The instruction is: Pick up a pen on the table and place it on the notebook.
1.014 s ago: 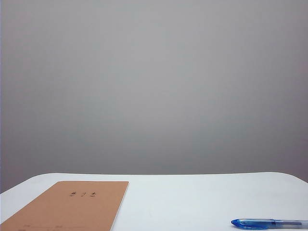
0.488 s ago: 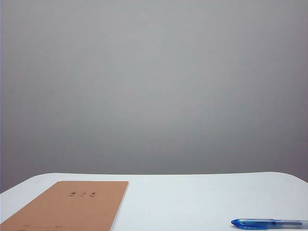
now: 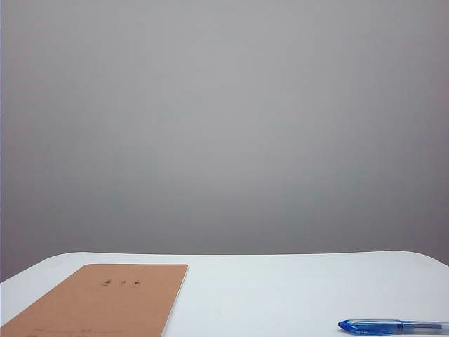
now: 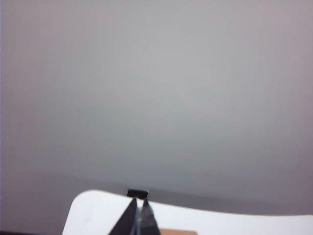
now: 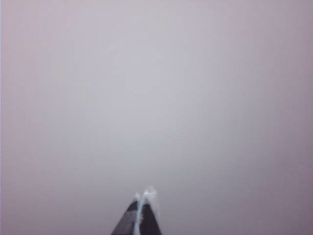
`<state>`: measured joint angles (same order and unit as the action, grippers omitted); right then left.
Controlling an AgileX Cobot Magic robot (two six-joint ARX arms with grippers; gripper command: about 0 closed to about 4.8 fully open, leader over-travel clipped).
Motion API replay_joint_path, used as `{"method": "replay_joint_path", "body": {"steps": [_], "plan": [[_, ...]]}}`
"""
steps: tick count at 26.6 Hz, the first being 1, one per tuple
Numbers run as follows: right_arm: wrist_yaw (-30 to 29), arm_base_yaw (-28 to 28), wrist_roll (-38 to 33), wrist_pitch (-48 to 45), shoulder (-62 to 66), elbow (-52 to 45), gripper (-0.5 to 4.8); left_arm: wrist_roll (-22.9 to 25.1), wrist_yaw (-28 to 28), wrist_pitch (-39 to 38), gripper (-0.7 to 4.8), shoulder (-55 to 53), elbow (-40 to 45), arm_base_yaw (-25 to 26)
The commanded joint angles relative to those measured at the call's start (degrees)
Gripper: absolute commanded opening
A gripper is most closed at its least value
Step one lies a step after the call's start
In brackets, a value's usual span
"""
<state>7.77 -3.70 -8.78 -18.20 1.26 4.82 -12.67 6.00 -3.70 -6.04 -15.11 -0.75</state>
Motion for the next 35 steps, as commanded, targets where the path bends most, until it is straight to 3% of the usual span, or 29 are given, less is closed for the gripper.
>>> {"method": "replay_joint_path", "body": {"steps": [1,7,9,11,15,20,26,32,35], "plan": [[0.2,0.0,0.5,2.1,6.6,7.0,-0.06,1.6,0.1,-0.5,-0.05,-5.8,-6.2,0.0],[-3.2,0.0,6.1,2.8,23.1,19.8,-0.06,11.3,0.7,-4.7,-0.05,-16.0,-15.7,0.0],[-8.2,0.0,13.9,4.5,31.5,26.5,-0.06,13.8,0.7,-7.4,-0.05,-20.9,-20.3,0.0],[-12.7,0.0,21.8,7.0,39.9,32.5,-0.06,14.2,0.9,-9.8,-0.05,-25.2,-24.2,0.0],[-16.9,0.3,24.1,14.9,50.8,41.4,-0.05,14.4,3.0,-13.4,-0.05,-31.3,-29.2,0.0],[-27.7,2.3,33.1,27.9,66.0,53.2,-0.05,15.5,5.8,-18.6,-0.05,-40.2,-35.8,0.0],[-31.6,4.1,37.9,37.1,78.5,61.7,-0.05,17.4,5.8,-18.9,-0.05,-46.1,-37.5,-0.1],[-33.5,4.4,48.9,41.4,88.3,63.3,-0.05,17.7,5.9,-20.3,-0.05,-50.9,-37.4,-0.6],[-33.6,4.4,54.5,48.3,91.6,63.3,-0.05,21.4,5.8,-20.5,-0.05,-52.9,-37.5,-3.7]]}}
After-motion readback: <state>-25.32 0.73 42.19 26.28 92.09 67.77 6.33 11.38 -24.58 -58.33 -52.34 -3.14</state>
